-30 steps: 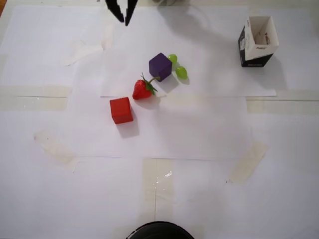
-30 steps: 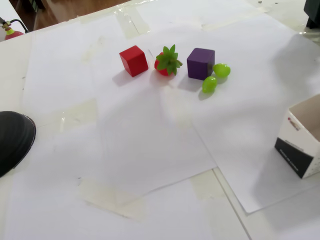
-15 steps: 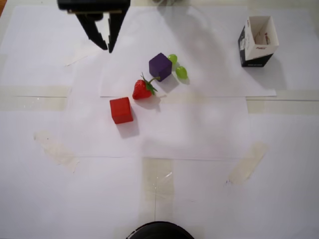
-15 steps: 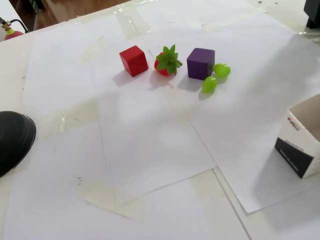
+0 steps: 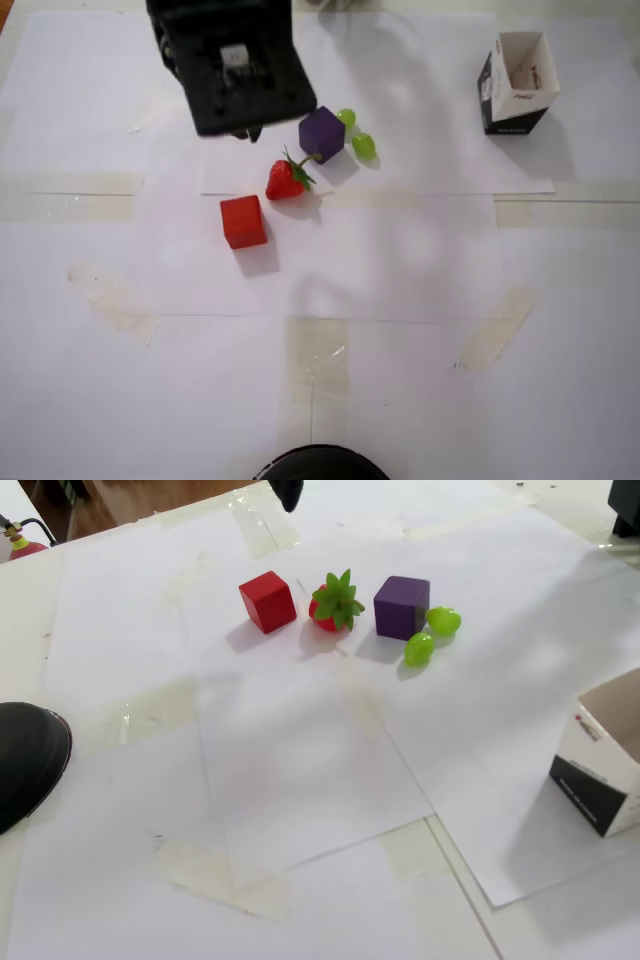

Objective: Put the red cube on top of the purple cube

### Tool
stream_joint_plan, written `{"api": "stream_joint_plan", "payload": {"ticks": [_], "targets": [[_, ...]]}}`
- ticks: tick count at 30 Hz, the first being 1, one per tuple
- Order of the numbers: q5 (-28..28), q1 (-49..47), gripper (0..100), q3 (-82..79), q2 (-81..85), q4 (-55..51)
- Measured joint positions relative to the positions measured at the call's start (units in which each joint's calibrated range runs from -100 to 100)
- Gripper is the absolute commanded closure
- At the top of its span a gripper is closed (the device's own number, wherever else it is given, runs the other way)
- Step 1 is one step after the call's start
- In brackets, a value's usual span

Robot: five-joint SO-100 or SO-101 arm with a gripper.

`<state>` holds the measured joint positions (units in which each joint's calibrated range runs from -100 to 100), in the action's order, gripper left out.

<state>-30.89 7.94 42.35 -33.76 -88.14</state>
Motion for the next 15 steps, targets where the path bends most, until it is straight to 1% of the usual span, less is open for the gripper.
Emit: {"api": "stream_joint_plan", "payload": {"ticks": [12, 15], "targets": [[-0.44, -1.35, 100, 2.99, -6.27, 3.87], [-1.07, -2.17, 96, 2.99, -7.27, 4.19]]}}
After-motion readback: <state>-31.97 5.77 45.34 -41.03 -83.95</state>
